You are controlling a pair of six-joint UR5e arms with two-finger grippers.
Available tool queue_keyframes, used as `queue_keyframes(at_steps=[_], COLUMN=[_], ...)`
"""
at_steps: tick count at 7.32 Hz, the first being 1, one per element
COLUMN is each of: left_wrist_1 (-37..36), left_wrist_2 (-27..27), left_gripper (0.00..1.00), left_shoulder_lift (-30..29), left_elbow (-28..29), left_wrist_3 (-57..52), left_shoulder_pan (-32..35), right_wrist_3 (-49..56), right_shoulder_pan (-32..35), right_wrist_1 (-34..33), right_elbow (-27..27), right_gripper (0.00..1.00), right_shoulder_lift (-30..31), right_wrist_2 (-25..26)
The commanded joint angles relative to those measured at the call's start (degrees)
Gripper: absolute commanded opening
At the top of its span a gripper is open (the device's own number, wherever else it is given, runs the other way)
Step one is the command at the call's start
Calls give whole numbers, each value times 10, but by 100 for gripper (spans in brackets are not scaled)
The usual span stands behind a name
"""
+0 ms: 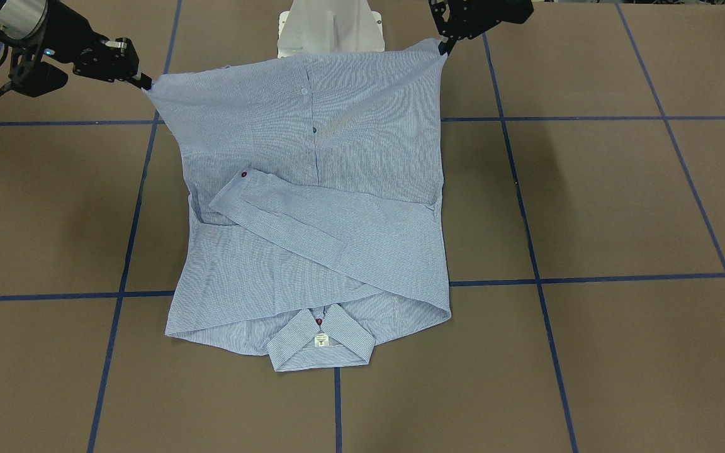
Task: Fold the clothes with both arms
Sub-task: 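Lift the hem with both grippers and carry it toward the collar, then lay the hem down near the collar with both grippers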
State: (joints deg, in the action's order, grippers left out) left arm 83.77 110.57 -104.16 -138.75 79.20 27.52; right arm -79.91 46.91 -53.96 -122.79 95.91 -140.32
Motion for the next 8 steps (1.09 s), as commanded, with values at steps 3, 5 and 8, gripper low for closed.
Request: queue_keyframes(at_steps=[3,5,8], left_wrist_1=[8,14,113], left_wrist_2=[14,15,15], left_gripper=[0,0,0], left_shoulder_lift=[-96,-108,-124], left_elbow=[122,151,240], left_wrist_3=[-32,-75,-76], left_shoulder_pan=[82,129,154], right_wrist_3=[-1,0,5], right_shoulder_pan=[58,81,114], right_wrist_1=[-4,-3,-3], right_elbow=[84,122,211], right_gripper=[0,0,0], right_shoulder_lift=[-90,-125,-204], right_wrist_2=[0,0,0])
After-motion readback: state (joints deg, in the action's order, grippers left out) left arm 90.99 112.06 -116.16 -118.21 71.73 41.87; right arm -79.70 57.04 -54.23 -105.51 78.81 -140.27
